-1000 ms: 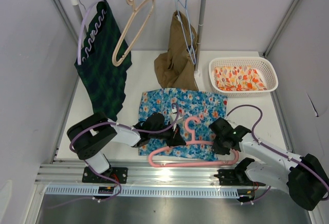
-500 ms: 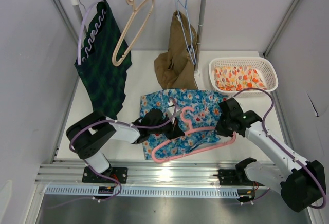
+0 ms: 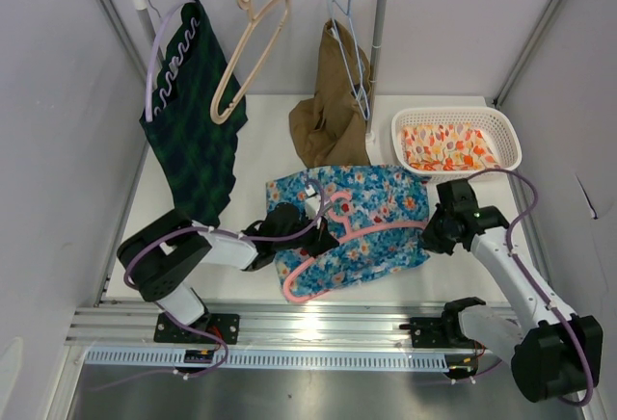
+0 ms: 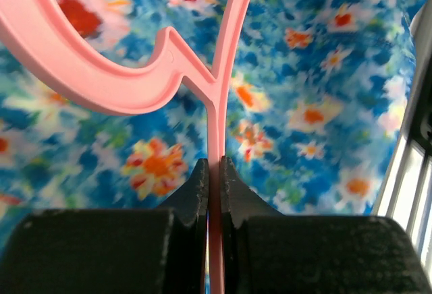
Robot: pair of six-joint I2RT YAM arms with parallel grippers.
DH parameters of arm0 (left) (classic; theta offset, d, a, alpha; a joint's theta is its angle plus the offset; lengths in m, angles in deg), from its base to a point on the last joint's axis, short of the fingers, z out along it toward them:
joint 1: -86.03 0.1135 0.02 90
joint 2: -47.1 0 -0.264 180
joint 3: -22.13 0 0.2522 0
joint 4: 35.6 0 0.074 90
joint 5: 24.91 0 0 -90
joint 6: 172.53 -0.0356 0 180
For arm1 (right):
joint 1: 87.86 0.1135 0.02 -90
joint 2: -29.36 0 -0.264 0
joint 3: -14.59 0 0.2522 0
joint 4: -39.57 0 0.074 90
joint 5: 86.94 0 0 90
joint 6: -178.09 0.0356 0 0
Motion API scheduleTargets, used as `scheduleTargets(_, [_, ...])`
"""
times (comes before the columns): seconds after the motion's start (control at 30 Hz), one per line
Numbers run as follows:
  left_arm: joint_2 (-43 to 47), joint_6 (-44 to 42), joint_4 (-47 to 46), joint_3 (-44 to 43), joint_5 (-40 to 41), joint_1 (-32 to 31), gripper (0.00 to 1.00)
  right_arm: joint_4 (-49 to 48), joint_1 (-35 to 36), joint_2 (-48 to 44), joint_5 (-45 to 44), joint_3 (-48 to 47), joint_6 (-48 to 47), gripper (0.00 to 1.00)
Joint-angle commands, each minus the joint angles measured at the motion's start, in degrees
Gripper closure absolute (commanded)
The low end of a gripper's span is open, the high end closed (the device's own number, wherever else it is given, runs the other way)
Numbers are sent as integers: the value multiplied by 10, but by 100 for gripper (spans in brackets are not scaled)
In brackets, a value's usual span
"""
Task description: Place the skirt on the hanger
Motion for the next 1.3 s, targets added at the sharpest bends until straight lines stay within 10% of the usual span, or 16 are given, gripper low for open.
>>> scheduleTargets(0.0, [25, -36, 4, 18, 58, 9, 100, -27, -45, -6, 9, 16, -19, 100])
scheduleTargets(0.97, [47, -49, -6, 22, 93, 20, 100, -76, -200, 58, 73, 3, -73, 100])
scheduleTargets(1.27, [38, -44, -13, -1, 93, 21, 100, -82, -91, 59, 28, 22, -29, 92])
